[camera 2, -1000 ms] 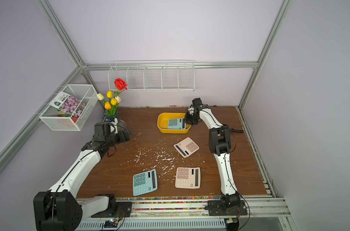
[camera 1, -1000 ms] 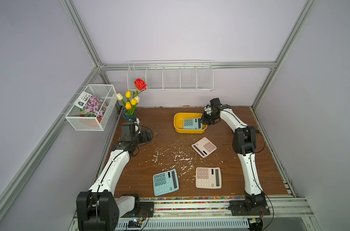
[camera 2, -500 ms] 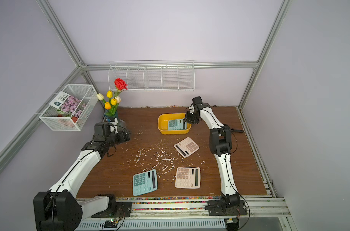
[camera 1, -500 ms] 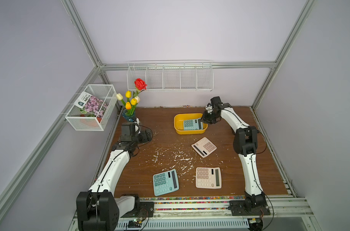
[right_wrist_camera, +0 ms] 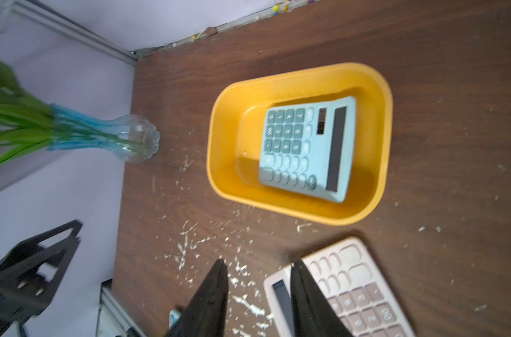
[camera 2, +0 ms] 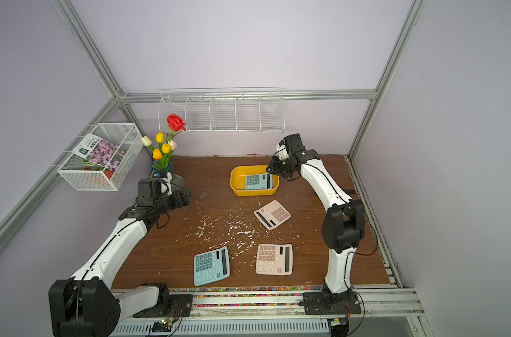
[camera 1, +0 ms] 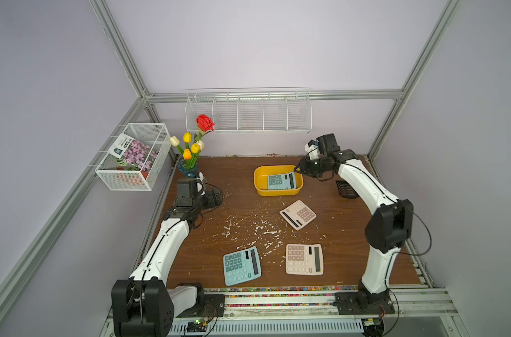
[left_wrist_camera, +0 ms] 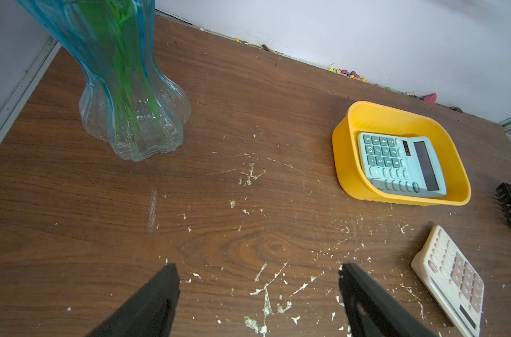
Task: Put the calculator in the storage box
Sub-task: Place the calculator in the storage box, then pick up the calculator at the center of the board.
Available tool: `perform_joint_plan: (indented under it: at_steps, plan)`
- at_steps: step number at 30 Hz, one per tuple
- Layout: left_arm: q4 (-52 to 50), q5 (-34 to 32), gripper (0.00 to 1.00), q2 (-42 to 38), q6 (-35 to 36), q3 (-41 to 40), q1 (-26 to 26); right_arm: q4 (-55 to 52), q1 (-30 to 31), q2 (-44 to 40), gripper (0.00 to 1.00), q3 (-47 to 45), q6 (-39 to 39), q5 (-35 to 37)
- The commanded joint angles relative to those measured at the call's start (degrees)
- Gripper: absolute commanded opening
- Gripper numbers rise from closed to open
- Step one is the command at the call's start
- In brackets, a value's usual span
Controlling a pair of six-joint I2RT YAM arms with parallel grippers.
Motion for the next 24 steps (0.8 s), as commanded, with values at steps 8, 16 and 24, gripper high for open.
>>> perform_joint_plan:
  at_steps: [8, 16, 24]
  plan:
    - [1.2, 1.3, 0.9, -1.8, -0.8, -0.9, 0.4, 17.1, 15.2, -16.1, 0.37, -30.2, 17.5, -0.7]
    - [1.5, 1.5, 0.9, -2.2, -1.0, -1.1, 0.4, 26.5, 26.7, -14.3, 0.37, -41.1, 28.4, -1.1]
    - [1.5, 1.7, 0.9, -2.0, -1.0, -1.1, 0.4, 27.5, 32.1, -6.7, 0.38, -39.2, 28.8, -6.0]
